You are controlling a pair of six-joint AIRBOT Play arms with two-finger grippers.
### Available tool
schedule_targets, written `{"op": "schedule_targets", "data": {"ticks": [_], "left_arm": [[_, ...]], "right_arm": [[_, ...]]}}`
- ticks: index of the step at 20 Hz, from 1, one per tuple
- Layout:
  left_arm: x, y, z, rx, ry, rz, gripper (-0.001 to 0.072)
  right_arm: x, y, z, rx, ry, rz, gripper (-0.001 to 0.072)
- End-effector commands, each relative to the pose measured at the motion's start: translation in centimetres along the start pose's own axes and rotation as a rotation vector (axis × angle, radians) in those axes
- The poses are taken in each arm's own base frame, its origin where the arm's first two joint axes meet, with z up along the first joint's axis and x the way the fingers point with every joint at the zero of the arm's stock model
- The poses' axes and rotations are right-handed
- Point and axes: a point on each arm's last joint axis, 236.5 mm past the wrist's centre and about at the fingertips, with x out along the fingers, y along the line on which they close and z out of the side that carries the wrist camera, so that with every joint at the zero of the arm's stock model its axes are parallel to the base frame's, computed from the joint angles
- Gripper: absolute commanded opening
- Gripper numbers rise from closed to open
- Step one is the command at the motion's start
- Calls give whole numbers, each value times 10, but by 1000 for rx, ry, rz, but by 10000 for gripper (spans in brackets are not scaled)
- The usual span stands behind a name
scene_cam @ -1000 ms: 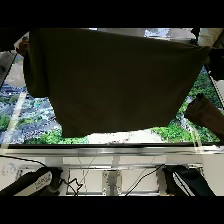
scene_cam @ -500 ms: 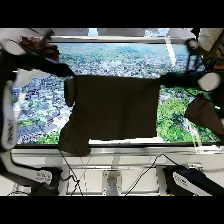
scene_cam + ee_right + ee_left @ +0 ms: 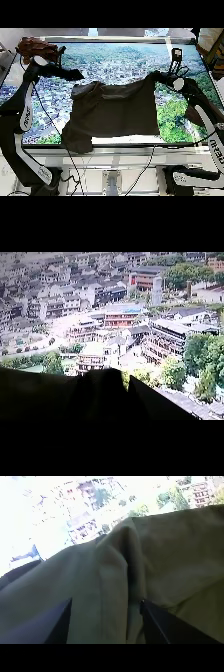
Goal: Fold the shirts.
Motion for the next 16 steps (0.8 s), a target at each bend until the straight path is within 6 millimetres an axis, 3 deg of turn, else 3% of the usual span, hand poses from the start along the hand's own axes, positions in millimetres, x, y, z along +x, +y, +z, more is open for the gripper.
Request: {"op": "schedule_targets", "data": {"ticks": [1,3,5,8,10,12,14,16], "left_arm": [[-47,25,-5,37,96,98,517],[-86,59,-7,-59,81,195,517],[-119,92,-34,-163,139,254,516],[-148,116,-86,-390,239,227,516],[-156,114,-118,-522,313,160,516],[-152,99,-133,-607,355,51,515],[-141,75,-146,-667,412,-68,507],[-130,66,-167,-705,490,-88,502]], "right_arm": [[1,-13,6,-24,3,-28,346],[-6,-37,2,-61,67,-81,346],[-17,-67,-3,-62,144,-139,346],[-36,-111,-25,-13,273,-204,345],[-51,-128,-54,-31,407,-210,346],[-65,-129,-78,-78,528,-172,354],[-71,-129,-89,-93,582,-156,380],[-71,-129,-89,-96,582,-154,381]]}}
